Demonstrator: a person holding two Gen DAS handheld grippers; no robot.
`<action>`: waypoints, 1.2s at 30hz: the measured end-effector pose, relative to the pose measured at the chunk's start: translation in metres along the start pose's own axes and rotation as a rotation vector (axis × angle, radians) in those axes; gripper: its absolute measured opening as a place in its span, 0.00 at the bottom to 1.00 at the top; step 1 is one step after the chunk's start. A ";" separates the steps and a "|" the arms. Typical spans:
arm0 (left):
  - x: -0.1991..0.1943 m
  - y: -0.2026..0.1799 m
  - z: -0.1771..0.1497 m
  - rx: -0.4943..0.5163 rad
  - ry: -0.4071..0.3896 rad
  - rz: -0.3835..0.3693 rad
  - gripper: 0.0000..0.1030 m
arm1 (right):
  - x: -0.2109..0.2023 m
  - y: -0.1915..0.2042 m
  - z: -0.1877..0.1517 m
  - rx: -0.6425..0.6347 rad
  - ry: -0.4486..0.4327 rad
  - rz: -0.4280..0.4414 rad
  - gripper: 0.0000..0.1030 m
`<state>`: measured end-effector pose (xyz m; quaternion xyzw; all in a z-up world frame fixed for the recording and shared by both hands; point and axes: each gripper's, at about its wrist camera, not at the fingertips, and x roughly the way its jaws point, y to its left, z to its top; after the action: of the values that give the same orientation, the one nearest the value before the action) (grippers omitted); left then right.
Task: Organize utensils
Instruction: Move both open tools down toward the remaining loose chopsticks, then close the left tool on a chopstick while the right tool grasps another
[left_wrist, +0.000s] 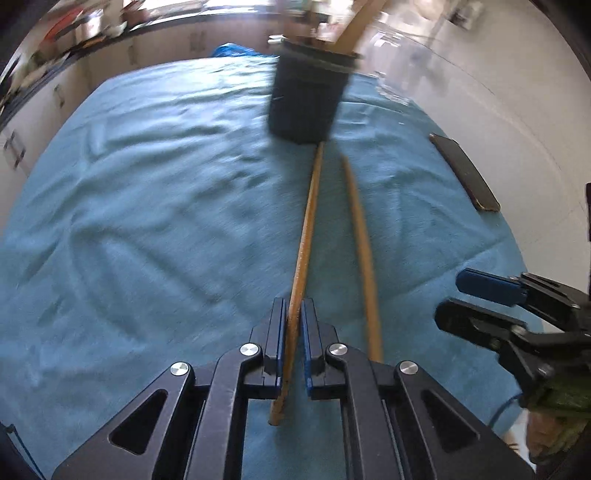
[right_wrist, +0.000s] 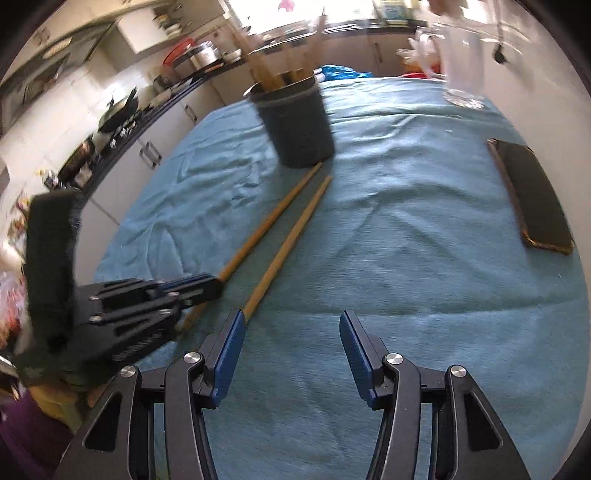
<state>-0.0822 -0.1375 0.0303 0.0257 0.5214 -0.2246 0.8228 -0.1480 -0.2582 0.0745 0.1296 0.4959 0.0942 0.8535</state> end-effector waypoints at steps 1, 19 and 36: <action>-0.004 0.008 -0.005 -0.030 0.011 -0.006 0.07 | 0.005 0.006 0.001 -0.017 0.009 -0.005 0.56; -0.023 0.029 -0.044 -0.183 0.064 -0.118 0.07 | 0.016 -0.012 -0.009 -0.257 0.376 -0.374 0.10; -0.027 0.029 0.002 -0.104 0.061 -0.041 0.19 | 0.024 -0.025 0.016 -0.244 0.231 -0.343 0.44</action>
<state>-0.0782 -0.1026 0.0495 -0.0208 0.5577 -0.2131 0.8020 -0.1218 -0.2772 0.0548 -0.0724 0.5901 0.0214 0.8038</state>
